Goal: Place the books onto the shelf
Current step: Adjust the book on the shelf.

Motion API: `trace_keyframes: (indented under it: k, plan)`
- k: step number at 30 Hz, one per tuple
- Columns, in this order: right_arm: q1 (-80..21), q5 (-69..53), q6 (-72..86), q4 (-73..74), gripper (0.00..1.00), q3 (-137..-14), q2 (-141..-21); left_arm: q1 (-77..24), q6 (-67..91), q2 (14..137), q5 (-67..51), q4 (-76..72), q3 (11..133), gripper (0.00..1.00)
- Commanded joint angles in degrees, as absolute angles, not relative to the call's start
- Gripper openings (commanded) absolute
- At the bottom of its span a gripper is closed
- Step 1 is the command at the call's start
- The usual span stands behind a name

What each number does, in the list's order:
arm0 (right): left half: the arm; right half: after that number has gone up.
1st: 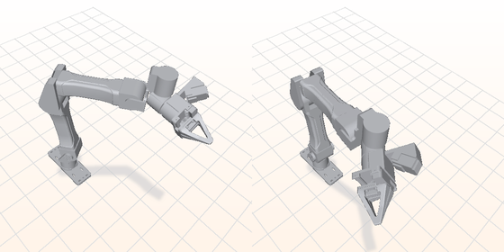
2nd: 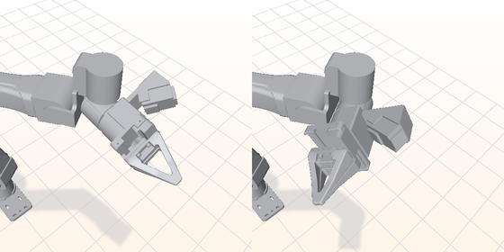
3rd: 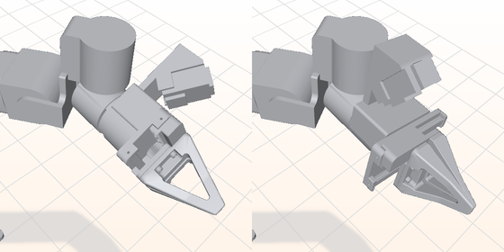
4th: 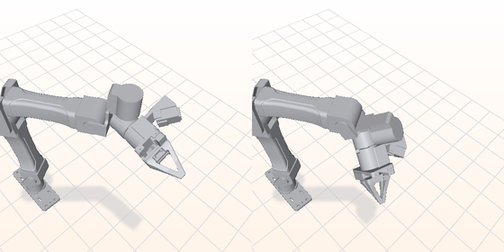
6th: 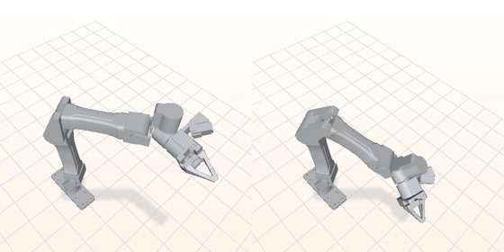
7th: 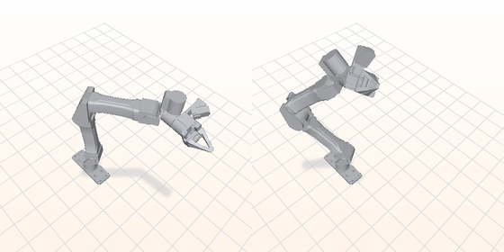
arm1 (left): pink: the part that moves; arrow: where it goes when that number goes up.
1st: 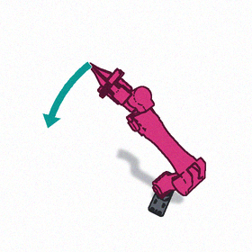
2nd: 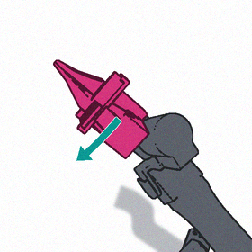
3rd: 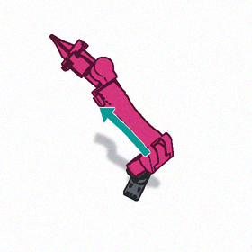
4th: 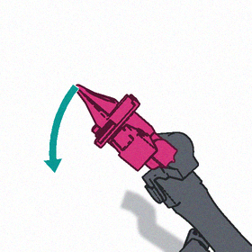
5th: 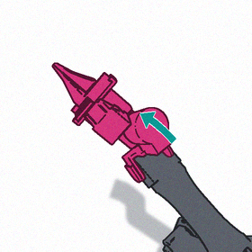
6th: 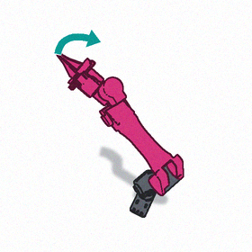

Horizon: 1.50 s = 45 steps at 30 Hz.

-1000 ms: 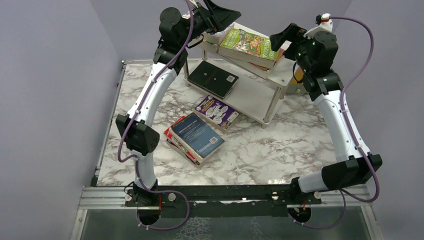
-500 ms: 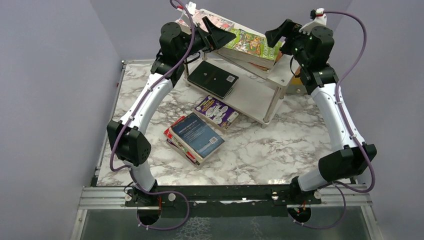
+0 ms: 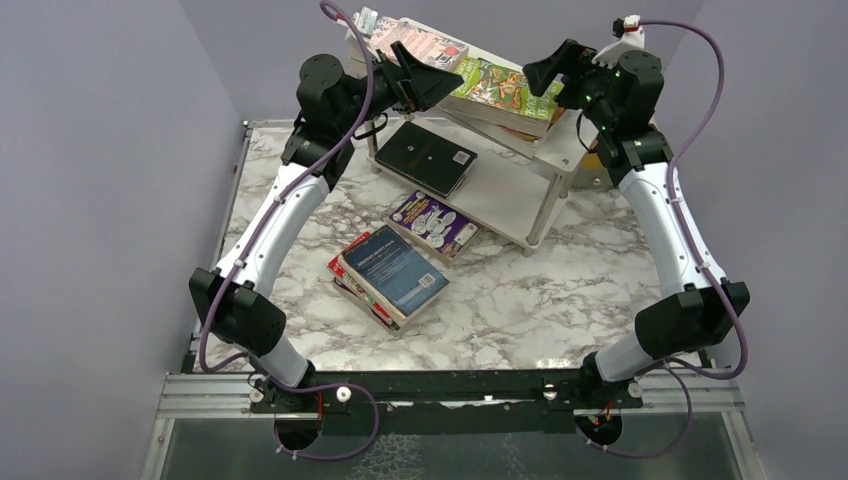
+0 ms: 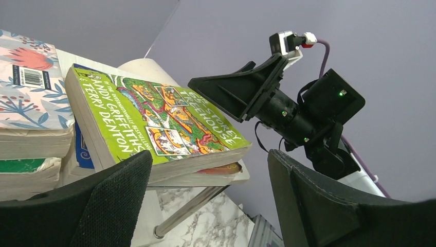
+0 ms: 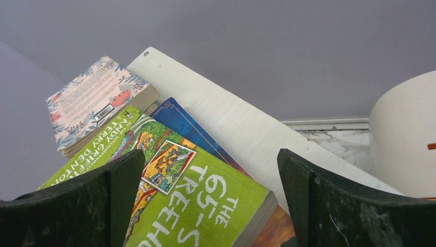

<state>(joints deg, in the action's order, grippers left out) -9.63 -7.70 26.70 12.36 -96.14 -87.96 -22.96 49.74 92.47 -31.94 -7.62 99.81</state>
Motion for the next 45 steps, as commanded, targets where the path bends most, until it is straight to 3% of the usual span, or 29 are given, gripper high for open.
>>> trace_keyframes:
  k: [1, 17, 45]
  plan:
    - [-9.13, -10.22, 25.76, 10.81, 1.0, -98.09, -88.51, -23.0, 48.28, 90.14, -32.09, -6.91, 98.28, 0.77]
    - [-9.13, -12.86, 26.02, 10.34, 0.99, -95.77, -87.0, -24.05, 48.36, 88.42, -33.07, -6.79, 94.23, 0.77]
    - [-9.16, -16.13, 25.89, 9.04, 0.99, -91.55, -83.2, -25.47, 48.34, 94.51, -32.88, -7.52, 97.76, 0.77]
